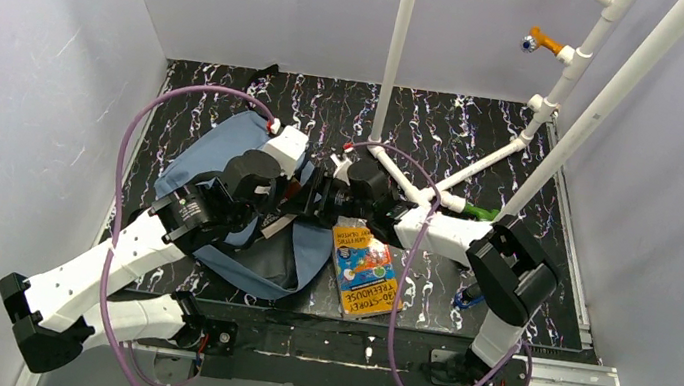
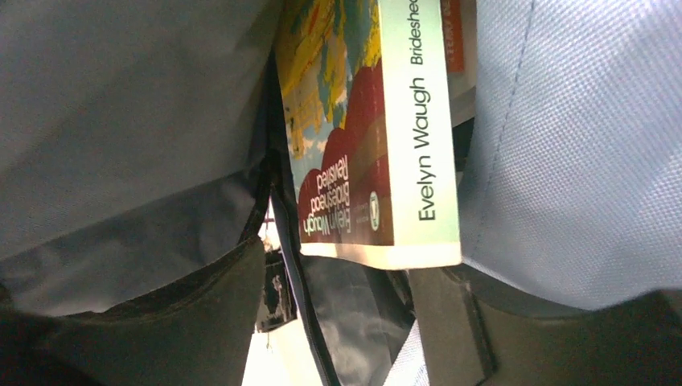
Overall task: Pack the student bag
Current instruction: Place the book in the student bag.
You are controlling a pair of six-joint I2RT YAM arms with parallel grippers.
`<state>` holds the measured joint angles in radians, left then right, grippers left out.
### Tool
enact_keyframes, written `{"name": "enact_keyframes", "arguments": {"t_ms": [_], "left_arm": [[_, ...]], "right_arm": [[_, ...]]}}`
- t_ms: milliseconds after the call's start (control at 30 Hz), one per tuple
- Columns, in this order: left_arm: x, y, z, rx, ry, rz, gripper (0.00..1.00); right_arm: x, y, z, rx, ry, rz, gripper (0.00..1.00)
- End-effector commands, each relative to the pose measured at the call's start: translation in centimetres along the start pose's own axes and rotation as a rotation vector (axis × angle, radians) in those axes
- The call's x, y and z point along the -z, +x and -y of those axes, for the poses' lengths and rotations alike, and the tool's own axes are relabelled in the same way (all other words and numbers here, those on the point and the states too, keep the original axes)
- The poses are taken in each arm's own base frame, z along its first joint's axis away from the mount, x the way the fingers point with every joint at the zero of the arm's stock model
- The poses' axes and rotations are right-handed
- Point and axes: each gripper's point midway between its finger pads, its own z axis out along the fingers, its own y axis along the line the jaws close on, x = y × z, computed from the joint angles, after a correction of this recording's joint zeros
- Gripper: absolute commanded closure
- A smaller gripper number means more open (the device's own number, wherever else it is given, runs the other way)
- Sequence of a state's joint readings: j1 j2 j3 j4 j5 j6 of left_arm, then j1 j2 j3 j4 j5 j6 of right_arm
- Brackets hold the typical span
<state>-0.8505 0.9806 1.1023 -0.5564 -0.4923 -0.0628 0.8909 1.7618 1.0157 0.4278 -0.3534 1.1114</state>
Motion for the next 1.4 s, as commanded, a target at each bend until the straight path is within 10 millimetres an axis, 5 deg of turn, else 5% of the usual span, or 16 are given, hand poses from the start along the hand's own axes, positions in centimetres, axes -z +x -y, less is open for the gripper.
{"name": "enact_keyframes", "arguments": {"t_ms": [0, 67, 167, 267, 333, 467, 733, 900, 1033, 1200, 1300, 1367], "left_arm": [[0.9, -1.9, 0.2, 0.058, 0.023, 0.072, 1.00], [1.1, -1.8, 0.1, 0.061, 0.024, 0.068, 1.00], [1.2, -1.8, 0.0, 0.072, 0.021, 0.066, 1.00], [1.4, -1.7, -0.6, 0.097, -0.013, 0.063, 1.00], [1.6, -1.5, -0.7, 0.082, -0.015, 0.057, 1.00], [1.5, -0.3, -1.2, 0.079, -0.042, 0.036, 1.00], [-1.3, 3.7, -1.9, 0.011, -0.161, -0.063, 1.00], [-2.9, 6.2, -3.5, -0.028, -0.243, -0.175, 1.00], [-3.4, 7.2, -5.6, -0.002, -0.284, -0.220, 1.00], [-2.9, 6.7, -6.1, 0.009, -0.255, -0.223, 1.00], [-1.6, 5.6, -4.7, 0.061, -0.155, -0.230, 0.80], [-0.4, 4.3, -3.5, 0.119, -0.074, -0.226, 0.57]], "right_arm": [[-0.3, 1.0, -2.9, 0.099, -0.123, -0.063, 0.32], [-1.6, 0.8, -4.1, 0.090, -0.170, -0.071, 0.42], [-4.5, -0.2, -6.1, 0.081, -0.244, -0.055, 0.74], [-6.4, -0.2, -6.8, 0.088, -0.306, -0.062, 0.75], [-6.4, 0.1, -6.4, 0.113, -0.297, -0.074, 0.63], [-3.8, 0.6, -4.9, 0.186, -0.214, -0.068, 0.37], [5.3, 2.2, 1.2, 0.460, 0.174, -0.141, 0.03], [11.2, 2.5, 5.4, 0.546, 0.404, -0.155, 0.02], [14.2, 3.7, 9.6, 0.532, 0.577, -0.206, 0.02], [16.5, 3.5, 12.1, 0.547, 0.721, -0.201, 0.02], [16.7, 3.6, 12.9, 0.552, 0.747, -0.215, 0.02], [16.7, 3.8, 13.6, 0.547, 0.771, -0.234, 0.02]]}}
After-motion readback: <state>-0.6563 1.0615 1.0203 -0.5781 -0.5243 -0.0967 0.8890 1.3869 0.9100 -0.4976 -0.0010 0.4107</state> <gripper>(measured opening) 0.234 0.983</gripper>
